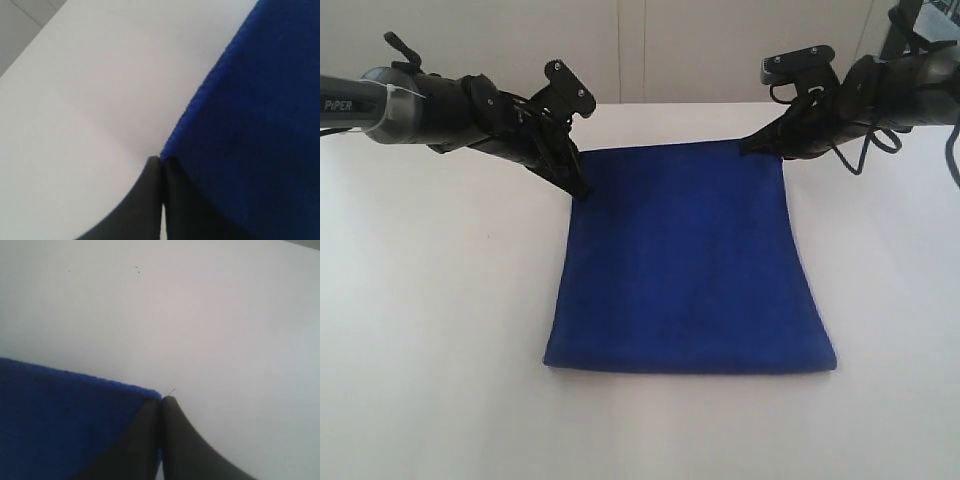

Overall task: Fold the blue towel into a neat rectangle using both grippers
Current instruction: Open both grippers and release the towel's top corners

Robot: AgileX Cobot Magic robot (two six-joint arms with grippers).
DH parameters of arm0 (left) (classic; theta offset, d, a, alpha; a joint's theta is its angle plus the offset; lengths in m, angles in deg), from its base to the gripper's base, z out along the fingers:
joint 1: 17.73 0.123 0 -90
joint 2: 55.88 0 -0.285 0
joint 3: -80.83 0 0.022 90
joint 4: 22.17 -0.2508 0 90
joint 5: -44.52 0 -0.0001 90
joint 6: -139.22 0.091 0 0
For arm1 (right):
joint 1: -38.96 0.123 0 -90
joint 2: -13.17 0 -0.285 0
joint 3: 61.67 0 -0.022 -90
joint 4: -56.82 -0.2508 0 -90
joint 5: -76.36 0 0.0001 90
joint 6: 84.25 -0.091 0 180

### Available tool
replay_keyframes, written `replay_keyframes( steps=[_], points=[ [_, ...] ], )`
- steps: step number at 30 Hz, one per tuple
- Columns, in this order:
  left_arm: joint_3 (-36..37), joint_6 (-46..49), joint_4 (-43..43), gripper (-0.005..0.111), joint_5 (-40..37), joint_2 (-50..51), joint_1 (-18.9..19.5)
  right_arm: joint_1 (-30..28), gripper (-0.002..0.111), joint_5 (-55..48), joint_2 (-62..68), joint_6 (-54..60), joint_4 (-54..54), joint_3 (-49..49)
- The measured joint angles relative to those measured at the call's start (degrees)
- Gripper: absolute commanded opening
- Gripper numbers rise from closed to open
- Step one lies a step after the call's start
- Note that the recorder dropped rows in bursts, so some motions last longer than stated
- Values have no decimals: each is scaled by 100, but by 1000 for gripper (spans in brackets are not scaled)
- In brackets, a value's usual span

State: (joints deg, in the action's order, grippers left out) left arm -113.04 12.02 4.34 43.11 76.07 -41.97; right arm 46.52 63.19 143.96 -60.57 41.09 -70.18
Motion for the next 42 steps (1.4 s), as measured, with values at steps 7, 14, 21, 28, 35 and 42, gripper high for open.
replay_keyframes(
  steps=[7, 14, 21, 28, 35, 42],
  points=[
    [0, 12, -59, 0, -111, -68, 0, 10, 0, -11, -71, 0, -21, 0],
    [-9, 12, -151, 0, -60, -174, 0, 10, 0, 53, -159, 0, -41, -21],
    [-23, 284, -235, 0, 60, 11, 0, 80, 0, 549, 110, 0, -106, -29],
    [-23, 418, -235, 0, 313, 164, 0, 152, 0, 900, 380, 0, -106, -29],
    [-23, 447, -235, 0, 605, 294, 0, 160, 4, 1032, 451, 0, -106, -29],
    [-23, 447, -249, 11, 652, 323, 11, 160, 30, 1317, 460, -10, -106, -29]
  ],
)
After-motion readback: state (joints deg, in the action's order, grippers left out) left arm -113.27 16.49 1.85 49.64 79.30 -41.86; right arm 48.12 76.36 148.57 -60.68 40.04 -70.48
